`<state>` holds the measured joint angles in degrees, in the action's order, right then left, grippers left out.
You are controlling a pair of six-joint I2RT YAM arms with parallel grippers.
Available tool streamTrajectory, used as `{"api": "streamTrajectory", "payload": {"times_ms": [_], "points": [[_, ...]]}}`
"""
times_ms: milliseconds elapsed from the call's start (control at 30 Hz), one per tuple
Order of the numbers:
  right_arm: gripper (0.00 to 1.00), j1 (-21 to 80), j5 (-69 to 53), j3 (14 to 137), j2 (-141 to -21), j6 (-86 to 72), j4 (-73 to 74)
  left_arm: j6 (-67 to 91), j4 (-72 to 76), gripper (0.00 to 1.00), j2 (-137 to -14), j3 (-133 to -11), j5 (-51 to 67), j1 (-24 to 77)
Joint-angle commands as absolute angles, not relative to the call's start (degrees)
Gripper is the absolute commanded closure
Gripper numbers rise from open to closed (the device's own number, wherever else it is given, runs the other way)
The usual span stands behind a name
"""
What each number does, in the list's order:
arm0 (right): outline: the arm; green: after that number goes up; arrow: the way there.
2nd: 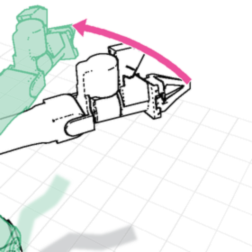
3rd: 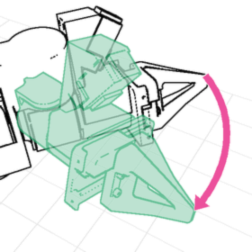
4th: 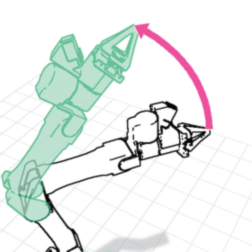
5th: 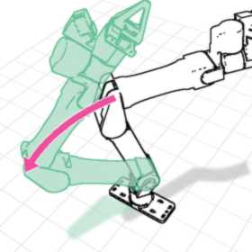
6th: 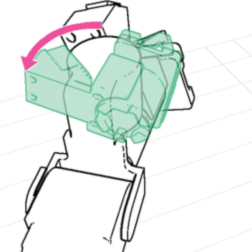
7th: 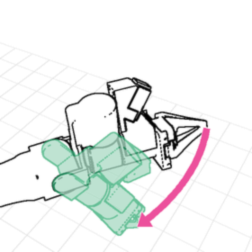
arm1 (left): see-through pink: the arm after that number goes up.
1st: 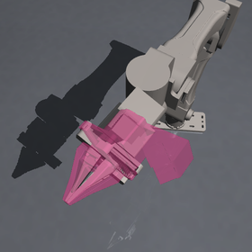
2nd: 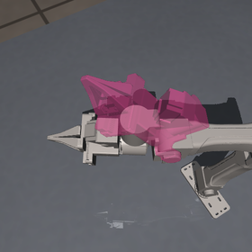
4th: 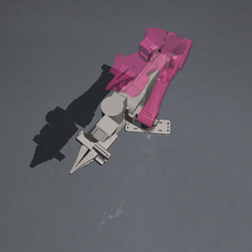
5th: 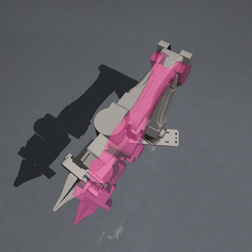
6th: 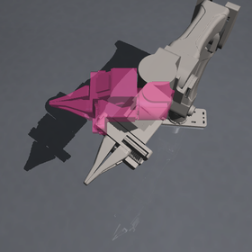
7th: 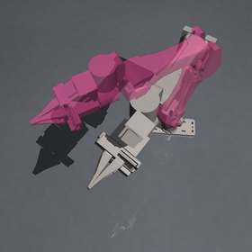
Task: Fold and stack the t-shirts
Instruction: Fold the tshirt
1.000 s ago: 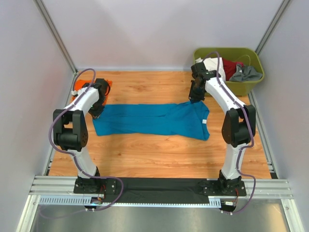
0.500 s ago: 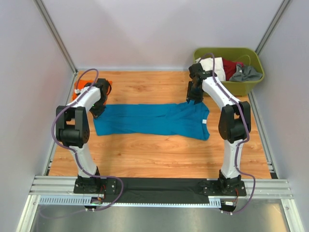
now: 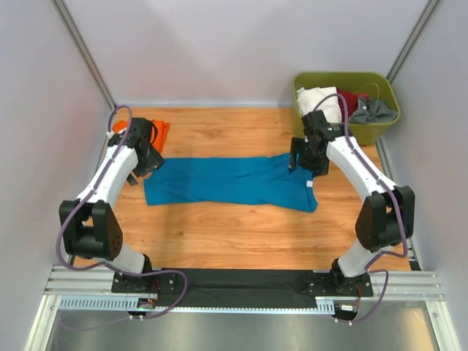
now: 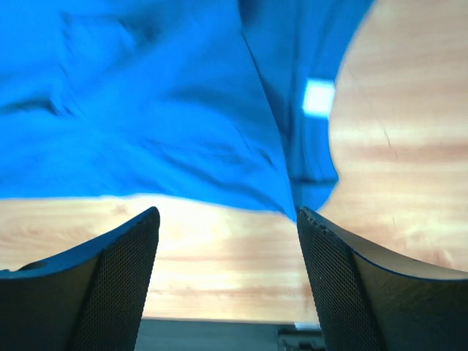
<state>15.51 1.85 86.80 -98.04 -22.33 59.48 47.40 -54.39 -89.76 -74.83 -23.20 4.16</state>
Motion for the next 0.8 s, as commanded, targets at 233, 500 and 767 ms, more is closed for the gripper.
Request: {"api": "streamTrajectory", "payload": {"times_ms": [233,500,767], "points": [[0.29,13.4,1.9,63.8,-85.6,-24.7,55.5,47.8,-52.8,0.16,-84.5,-58.5,-6.7,4.2],[0.42,13.2,0.8,60.9,-88.5,-21.6,50.1,48.3,-52.7,0.29,-86.4,-56.8,-9.9,3.8],[0.50,13.3,0.9,60.8,-92.5,-18.0,49.3,48.0,-50.7,0.43,-88.9,-56.6,-12.5,3.3]]}}
